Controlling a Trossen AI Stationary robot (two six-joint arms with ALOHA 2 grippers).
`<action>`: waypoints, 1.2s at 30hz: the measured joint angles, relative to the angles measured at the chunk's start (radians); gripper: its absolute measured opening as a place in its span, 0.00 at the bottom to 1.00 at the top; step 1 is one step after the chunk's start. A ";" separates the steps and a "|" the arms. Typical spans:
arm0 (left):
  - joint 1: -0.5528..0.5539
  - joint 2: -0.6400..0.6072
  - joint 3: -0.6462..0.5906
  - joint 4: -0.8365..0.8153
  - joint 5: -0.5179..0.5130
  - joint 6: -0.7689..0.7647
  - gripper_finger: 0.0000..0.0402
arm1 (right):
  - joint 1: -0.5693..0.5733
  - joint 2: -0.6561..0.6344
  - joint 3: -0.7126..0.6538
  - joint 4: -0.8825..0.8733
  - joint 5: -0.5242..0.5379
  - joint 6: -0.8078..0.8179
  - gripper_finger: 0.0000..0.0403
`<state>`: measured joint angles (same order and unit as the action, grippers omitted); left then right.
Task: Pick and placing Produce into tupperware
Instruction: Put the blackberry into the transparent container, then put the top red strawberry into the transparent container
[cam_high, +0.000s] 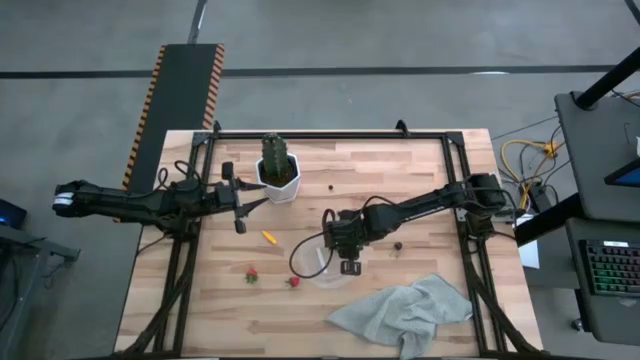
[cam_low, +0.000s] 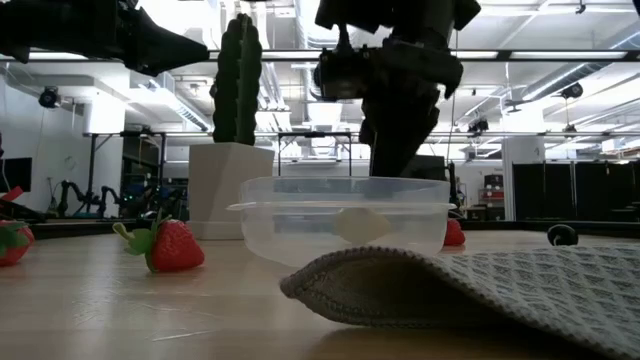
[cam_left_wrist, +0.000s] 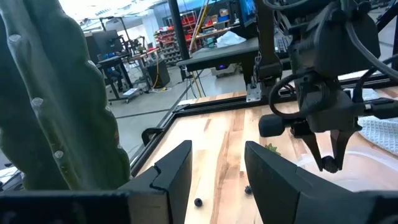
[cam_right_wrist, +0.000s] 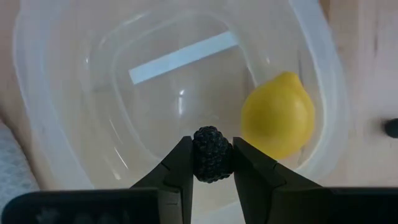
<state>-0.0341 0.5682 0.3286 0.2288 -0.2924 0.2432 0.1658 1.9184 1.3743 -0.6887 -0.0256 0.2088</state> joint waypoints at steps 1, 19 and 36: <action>0.000 0.000 0.000 0.000 0.000 0.000 0.34 | 0.000 0.008 0.000 -0.002 0.000 0.000 0.20; 0.000 0.000 0.000 0.001 0.000 0.000 0.34 | 0.000 0.035 0.000 -0.013 0.000 -0.021 0.35; 0.000 0.000 0.000 0.002 0.000 0.000 0.34 | -0.051 -0.231 0.006 -0.058 0.289 -0.127 0.27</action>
<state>-0.0341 0.5686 0.3286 0.2312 -0.2920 0.2431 0.1150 1.6877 1.3803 -0.7468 0.2638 0.0818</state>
